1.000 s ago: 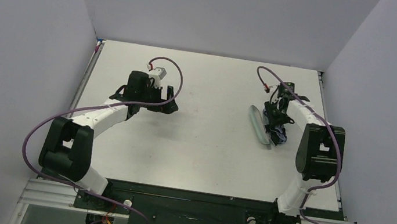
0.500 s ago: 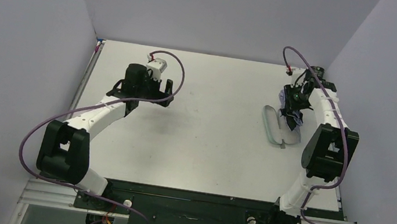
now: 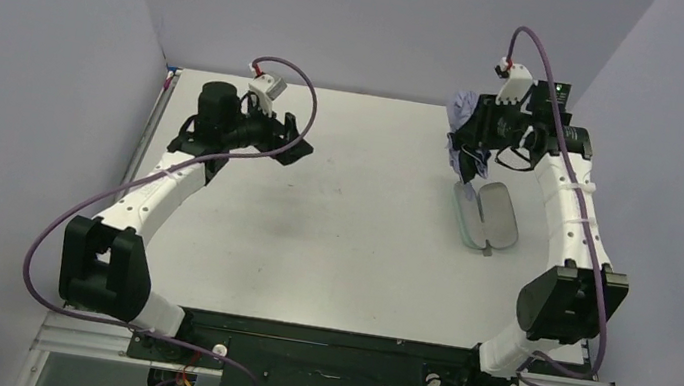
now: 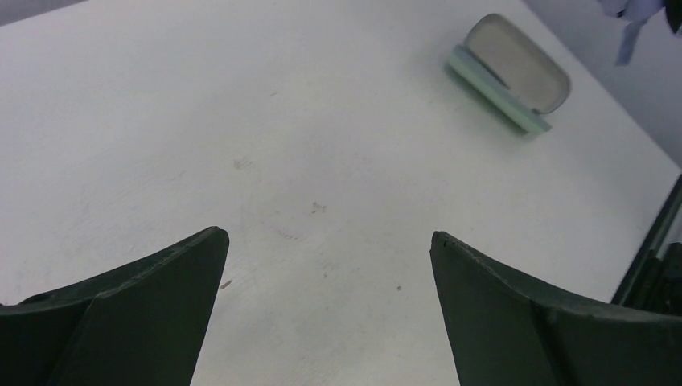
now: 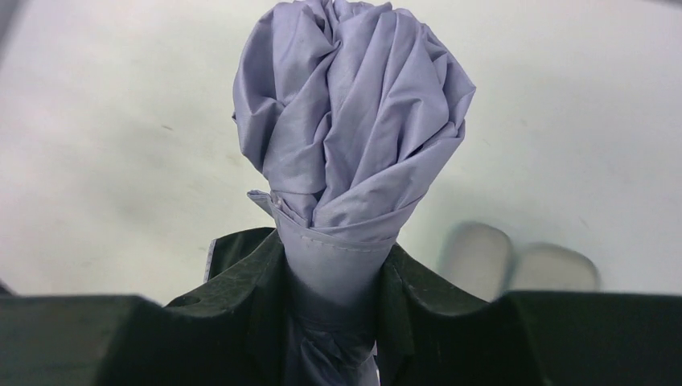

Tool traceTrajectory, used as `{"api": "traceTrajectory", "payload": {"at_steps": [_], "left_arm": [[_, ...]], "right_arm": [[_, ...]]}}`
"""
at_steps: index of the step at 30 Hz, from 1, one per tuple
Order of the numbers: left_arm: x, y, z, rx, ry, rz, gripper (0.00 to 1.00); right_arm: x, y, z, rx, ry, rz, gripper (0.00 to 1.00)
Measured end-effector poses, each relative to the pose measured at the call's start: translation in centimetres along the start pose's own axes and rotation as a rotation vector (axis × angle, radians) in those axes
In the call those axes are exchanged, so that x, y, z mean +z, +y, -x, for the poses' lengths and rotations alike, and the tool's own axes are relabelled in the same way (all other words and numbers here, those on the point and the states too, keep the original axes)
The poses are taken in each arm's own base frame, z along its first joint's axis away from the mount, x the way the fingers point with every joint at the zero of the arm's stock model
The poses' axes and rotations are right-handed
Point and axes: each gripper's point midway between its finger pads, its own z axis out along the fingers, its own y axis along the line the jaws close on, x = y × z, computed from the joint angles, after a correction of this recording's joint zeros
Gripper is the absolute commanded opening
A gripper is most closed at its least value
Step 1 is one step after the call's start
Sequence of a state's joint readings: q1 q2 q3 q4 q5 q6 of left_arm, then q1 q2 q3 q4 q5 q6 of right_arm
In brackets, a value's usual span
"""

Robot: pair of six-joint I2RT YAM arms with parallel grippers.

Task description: Open the umbrella

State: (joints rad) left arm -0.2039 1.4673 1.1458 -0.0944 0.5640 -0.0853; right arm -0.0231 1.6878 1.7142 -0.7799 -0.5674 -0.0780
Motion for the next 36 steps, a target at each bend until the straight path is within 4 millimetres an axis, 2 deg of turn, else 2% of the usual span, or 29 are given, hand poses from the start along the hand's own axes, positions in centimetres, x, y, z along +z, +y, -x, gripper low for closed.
{"api": "traceTrajectory", "payload": {"at_steps": [4, 6, 8, 10, 16, 21, 25, 29, 36], "left_arm": [[-0.6, -3.8, 2.9, -0.008, -0.091, -0.149, 0.97], [-1.0, -5.6, 4.0, -0.005, -0.125, -0.213, 0.97], [-1.3, -7.9, 4.8, -0.007, -0.146, -0.284, 0.97], [-1.3, -10.1, 5.1, -0.010, -0.150, -0.345, 0.97], [-1.7, -16.9, 5.4, 0.005, -0.166, -0.497, 0.98], [-2.0, -20.0, 5.4, -0.010, -0.203, -0.565, 1.00], [-1.8, -21.4, 5.6, -0.033, -0.230, -0.590, 1.00], [-1.5, -22.5, 6.4, -0.042, -0.273, -0.607, 0.81], [0.1, -22.7, 6.1, -0.101, -0.274, -0.603, 0.48]], "right_arm": [[-2.6, 9.0, 5.1, 0.003, -0.201, 0.191, 0.00], [-4.1, 12.9, 6.5, 0.022, -0.275, 0.295, 0.00], [-5.8, 16.1, 7.5, 0.058, -0.335, 0.392, 0.00], [-7.0, 18.1, 8.5, 0.098, -0.383, 0.463, 0.00], [-7.9, 21.8, 9.8, 0.163, -0.416, 0.564, 0.00], [-8.0, 24.1, 9.5, 0.173, -0.403, 0.603, 0.00], [-8.2, 24.6, 9.8, 0.181, -0.408, 0.605, 0.00], [-8.2, 24.5, 9.9, 0.190, -0.414, 0.601, 0.00], [-8.8, 24.6, 10.5, 0.203, -0.439, 0.602, 0.00]]}}
